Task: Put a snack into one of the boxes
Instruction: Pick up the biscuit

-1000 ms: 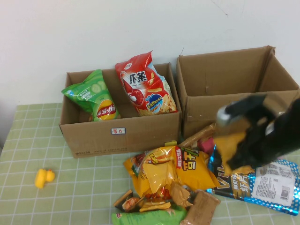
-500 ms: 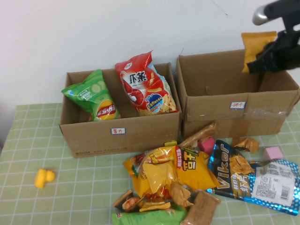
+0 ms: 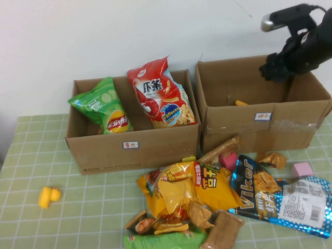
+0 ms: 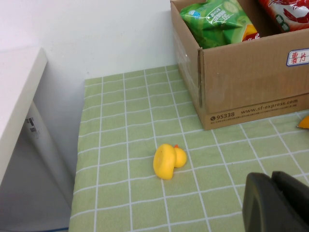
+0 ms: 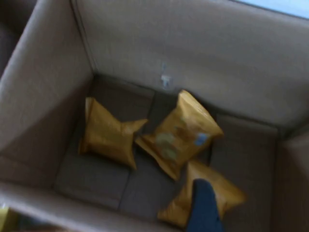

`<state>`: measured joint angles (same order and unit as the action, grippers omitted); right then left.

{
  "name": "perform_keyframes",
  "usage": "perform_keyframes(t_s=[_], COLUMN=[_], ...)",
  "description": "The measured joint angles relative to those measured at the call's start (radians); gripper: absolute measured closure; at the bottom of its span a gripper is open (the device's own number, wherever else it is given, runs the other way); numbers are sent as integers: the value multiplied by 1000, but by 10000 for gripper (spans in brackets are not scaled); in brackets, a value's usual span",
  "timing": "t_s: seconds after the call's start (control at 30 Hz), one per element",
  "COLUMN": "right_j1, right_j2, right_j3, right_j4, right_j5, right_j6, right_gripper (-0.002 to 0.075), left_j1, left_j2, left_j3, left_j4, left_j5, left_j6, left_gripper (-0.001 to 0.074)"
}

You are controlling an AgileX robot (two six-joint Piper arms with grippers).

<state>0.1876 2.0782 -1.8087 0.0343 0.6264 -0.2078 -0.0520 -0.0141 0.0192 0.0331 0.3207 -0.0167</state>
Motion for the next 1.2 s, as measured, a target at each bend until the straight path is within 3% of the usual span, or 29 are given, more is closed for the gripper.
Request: perform_keyframes(t_s=[0.1, 0.2, 0.27, 0.33, 0.6, 0.77, 0.97, 1.07, 1.2], right_j1=[-4, -11, -15, -15, -16, -16, -16, -16, -16], right_j2=[-27, -93, -168, -250, -540, -538, -395, -312, -207], right_j3=[-28, -12, 38, 117, 622, 843, 898, 898, 898], right_j4=[0, 16, 31, 37, 85, 109, 118, 137, 191], right_j5=[100, 166, 166, 138, -87, -210, -336, -418, -531], right_j6=[0, 1, 1, 1, 1, -1, -3, -3, -3], right_gripper=[315, 465, 613, 674, 725, 727, 696, 589, 319], left_j1=[0, 0, 0, 0, 0, 0, 0, 0, 0], left_j2=[0, 0, 0, 0, 0, 0, 0, 0, 0], left_j3=[0, 0, 0, 0, 0, 0, 0, 0, 0], left_j4=[0, 0, 0, 0, 0, 0, 0, 0, 0], left_j5=[0, 0, 0, 0, 0, 0, 0, 0, 0], left_j6=[0, 0, 0, 0, 0, 0, 0, 0, 0], left_gripper=[737, 737, 737, 737, 737, 737, 737, 737, 737])
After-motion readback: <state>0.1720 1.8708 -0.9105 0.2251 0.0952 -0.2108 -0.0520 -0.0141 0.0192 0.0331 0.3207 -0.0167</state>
